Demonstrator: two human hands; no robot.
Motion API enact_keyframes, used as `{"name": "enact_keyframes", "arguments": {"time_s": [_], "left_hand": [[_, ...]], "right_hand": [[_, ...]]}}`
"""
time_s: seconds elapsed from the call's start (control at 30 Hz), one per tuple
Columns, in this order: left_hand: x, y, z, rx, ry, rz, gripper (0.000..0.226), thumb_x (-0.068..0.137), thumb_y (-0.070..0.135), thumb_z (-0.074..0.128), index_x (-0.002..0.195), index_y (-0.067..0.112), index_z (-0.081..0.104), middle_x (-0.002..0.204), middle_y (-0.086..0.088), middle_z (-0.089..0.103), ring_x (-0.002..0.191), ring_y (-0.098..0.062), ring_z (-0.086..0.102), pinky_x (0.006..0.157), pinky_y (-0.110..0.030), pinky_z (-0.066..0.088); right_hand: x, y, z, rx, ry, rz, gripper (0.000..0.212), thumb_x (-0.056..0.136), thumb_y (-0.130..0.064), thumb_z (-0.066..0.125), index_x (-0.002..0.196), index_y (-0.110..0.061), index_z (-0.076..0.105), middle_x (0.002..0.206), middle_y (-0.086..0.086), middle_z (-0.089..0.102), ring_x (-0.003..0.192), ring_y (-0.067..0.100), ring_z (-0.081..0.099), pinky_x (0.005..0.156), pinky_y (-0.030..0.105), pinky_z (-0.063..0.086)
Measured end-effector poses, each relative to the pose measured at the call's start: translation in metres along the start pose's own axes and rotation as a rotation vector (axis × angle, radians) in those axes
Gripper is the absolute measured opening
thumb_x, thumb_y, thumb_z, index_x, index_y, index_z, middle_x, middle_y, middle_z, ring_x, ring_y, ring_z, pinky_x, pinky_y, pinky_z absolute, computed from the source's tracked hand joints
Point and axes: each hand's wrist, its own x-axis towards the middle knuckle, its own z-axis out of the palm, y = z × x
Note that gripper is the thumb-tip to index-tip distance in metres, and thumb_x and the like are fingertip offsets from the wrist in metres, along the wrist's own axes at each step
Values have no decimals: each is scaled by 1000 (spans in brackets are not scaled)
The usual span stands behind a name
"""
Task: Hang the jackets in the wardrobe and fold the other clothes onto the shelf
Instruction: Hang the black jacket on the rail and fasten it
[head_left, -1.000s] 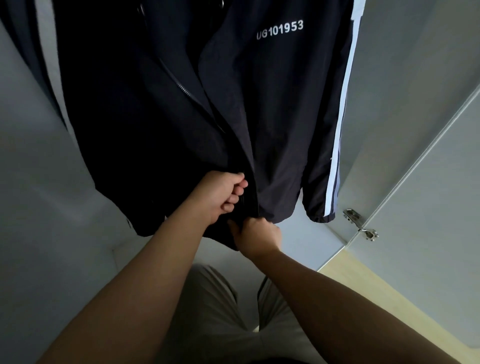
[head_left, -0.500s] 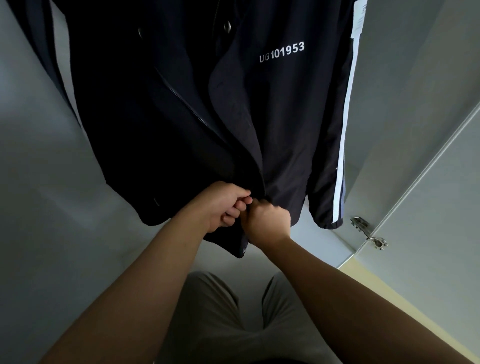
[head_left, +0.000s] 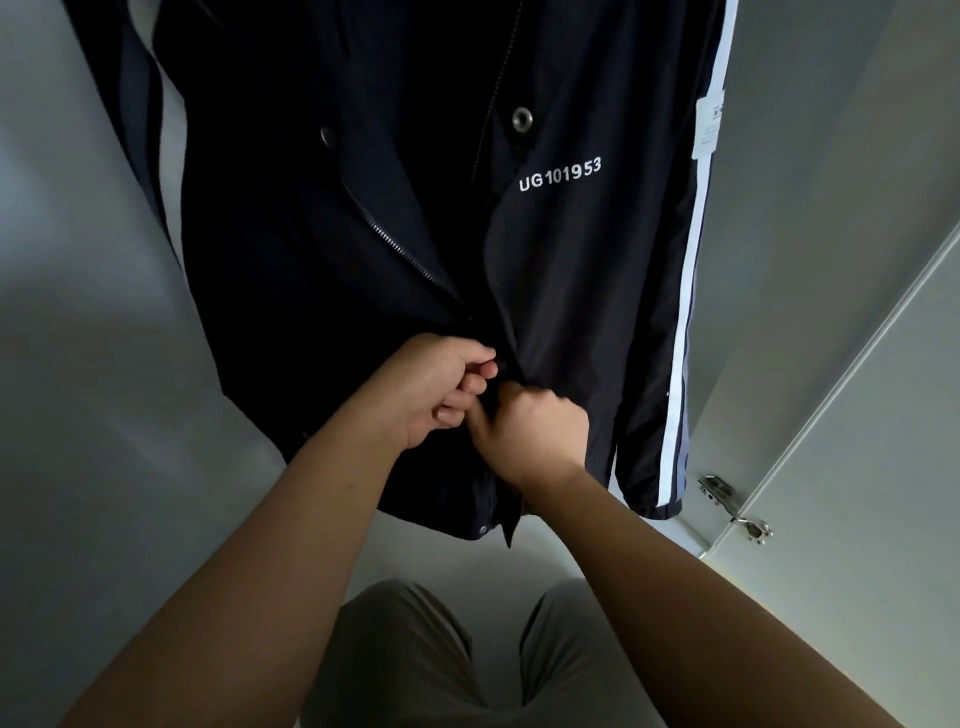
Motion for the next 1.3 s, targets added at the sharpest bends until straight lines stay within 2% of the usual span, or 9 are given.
{"name": "enact_keyframes", "arguments": {"time_s": [0.23,0.47,0.63,0.7,0.8,0.9,1.0,1.17,1.3], "left_hand": [[-13,33,-8,-251,-41,119,32,101,22,49,70,16,49,50,9,36,34,-3,23,35,-18,17],[-26,56,-9,-191,0,219,34,102,24,48,70,16,50,49,9,35,33,-4,22,35,-19,16],[-36,66,-14,-32,31,228,33,103,22,48,71,14,51,49,9,38,34,-3,23,35,-19,15],[-42,73,-14,-120,23,228,33,103,22,47,71,14,50,49,8,37,34,-3,23,36,-19,14],[-51,98,-18,-312,24,314,33,102,22,47,70,15,48,48,9,36,33,-3,22,38,-19,13],[-58,116,-19,-247,55,418,33,102,23,48,70,16,50,50,9,37,36,-4,22,40,-21,14],[-62,118,-18,-151,63,408,34,103,24,48,70,15,51,49,9,37,36,-4,22,41,-21,13],[-71,130,-21,-204,57,406,32,103,23,48,72,14,50,48,9,36,35,-3,22,39,-20,12],[-83,157,-28,-239,89,518,31,101,24,49,72,16,52,51,9,37,37,-3,23,40,-21,13]], "right_hand": [[-3,-3,3,34,-18,-19,43,86,-28,77,54,-13,51,48,7,56,33,33,52,44,23,24],[36,-33,-34,0,33,-48,54,90,-62,42,59,-20,53,47,-1,55,35,26,50,43,22,29],[55,-37,-47,77,54,-101,31,93,-33,60,70,-13,58,57,5,59,41,31,54,44,26,30],[51,-37,-44,111,37,-93,29,92,-26,66,69,-11,56,58,7,59,40,35,54,43,27,29],[50,-40,-45,96,19,-88,32,97,-30,61,71,-11,58,63,9,64,47,38,60,47,29,27],[69,-48,-58,37,-35,-111,43,99,-46,45,73,-16,61,69,8,67,59,36,65,52,30,30],[94,-61,-82,1,126,-108,51,92,-61,42,61,-22,52,56,6,62,46,31,59,49,27,31],[105,-66,-92,32,228,-154,36,91,-32,68,63,-12,59,53,10,60,39,36,56,45,26,28],[102,-67,-86,9,128,-165,39,101,-38,53,74,-12,62,66,11,67,54,40,65,49,30,31]]}}
